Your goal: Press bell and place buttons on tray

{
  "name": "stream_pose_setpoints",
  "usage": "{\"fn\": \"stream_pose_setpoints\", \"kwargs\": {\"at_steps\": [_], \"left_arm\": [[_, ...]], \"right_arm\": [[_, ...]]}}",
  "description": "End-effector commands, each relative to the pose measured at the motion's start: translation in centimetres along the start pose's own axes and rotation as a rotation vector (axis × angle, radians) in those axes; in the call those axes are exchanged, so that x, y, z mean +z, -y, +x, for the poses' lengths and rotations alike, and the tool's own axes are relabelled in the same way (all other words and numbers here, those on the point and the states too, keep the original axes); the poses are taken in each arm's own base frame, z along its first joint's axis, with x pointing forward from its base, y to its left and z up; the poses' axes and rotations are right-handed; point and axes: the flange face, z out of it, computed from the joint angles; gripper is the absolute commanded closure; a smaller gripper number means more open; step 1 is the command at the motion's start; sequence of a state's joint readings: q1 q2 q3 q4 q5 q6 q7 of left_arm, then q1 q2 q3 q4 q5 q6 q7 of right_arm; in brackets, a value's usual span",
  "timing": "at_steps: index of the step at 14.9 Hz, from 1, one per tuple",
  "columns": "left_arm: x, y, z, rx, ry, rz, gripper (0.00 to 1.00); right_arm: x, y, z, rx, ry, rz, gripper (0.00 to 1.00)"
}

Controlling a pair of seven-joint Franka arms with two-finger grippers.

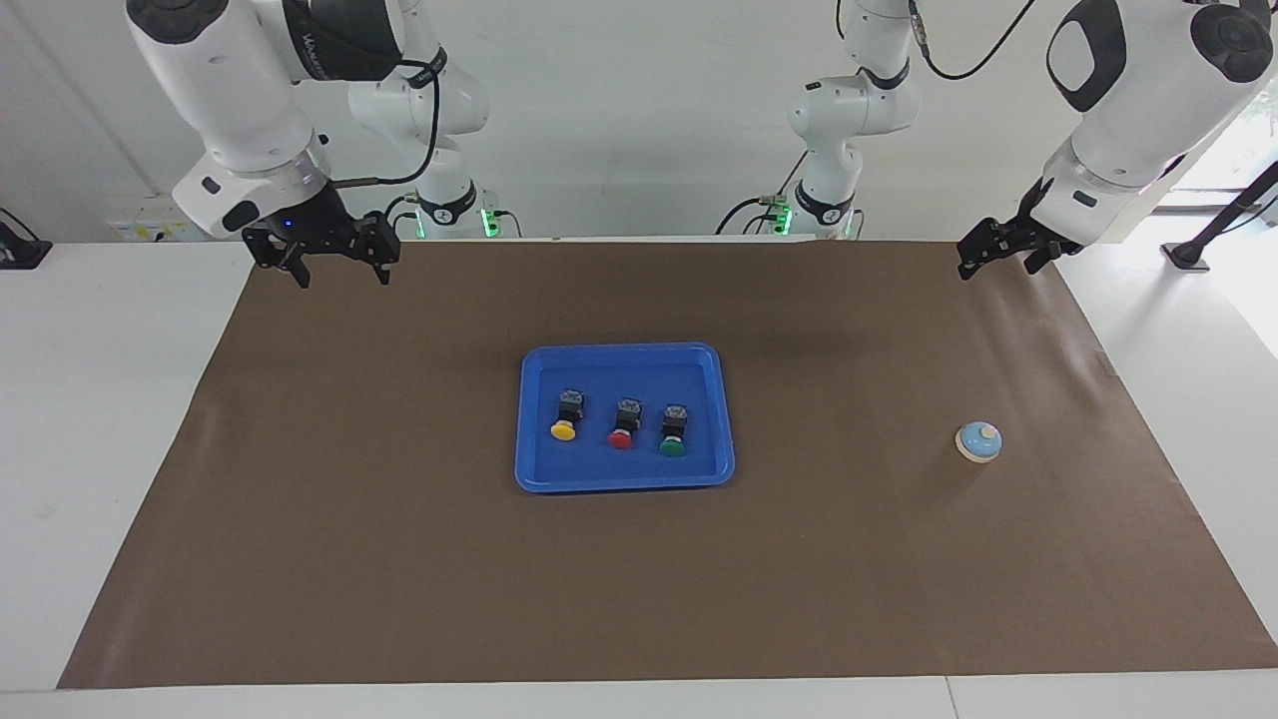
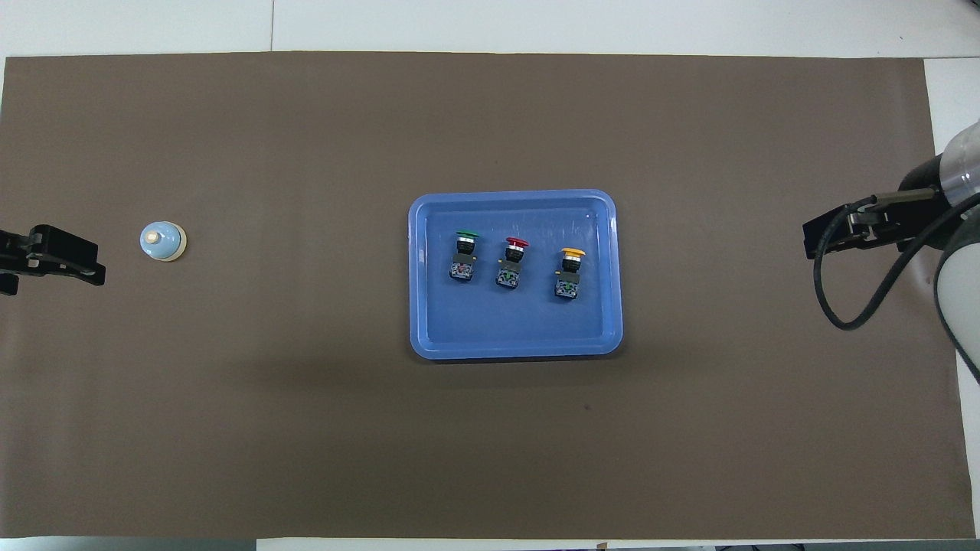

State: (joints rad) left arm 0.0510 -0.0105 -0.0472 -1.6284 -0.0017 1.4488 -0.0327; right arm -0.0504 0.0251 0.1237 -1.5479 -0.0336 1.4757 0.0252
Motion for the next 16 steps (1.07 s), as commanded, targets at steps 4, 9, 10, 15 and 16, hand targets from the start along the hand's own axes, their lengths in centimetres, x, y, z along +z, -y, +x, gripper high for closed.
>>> {"fn": "stream_pose_setpoints", "kwargs": {"at_steps": [4,9,10,15,16], "left_arm": [[0.3,1.3,0.0,-0.022,-0.094,0.005,0.70],[5.3,3.8,2.6,-0.030,-0.172,0.004,1.00],[7.1,3.9,4.0,-0.026,-0.160,0.005,1.00],[13.9,5.8,9.8,-0.025,-0.181,0.035,1.00],[14.3,6.5,10.2,-0.036,-0.199,0.034,1.00]], "right_arm": [[-0.5,-0.8,-1.4,0.011,0.002,0.037,0.00],[-0.9,-0.9,-2.0,0.014,0.010,0.036,0.00],[-1.0,-0.9,-2.1,0.014,0.009,0.035,0.00],[-1.0,-1.0,-2.1,0.014,0.007,0.036,0.00],[-1.0,-1.0,-2.1,0.014,0.007,0.035,0.00]]}}
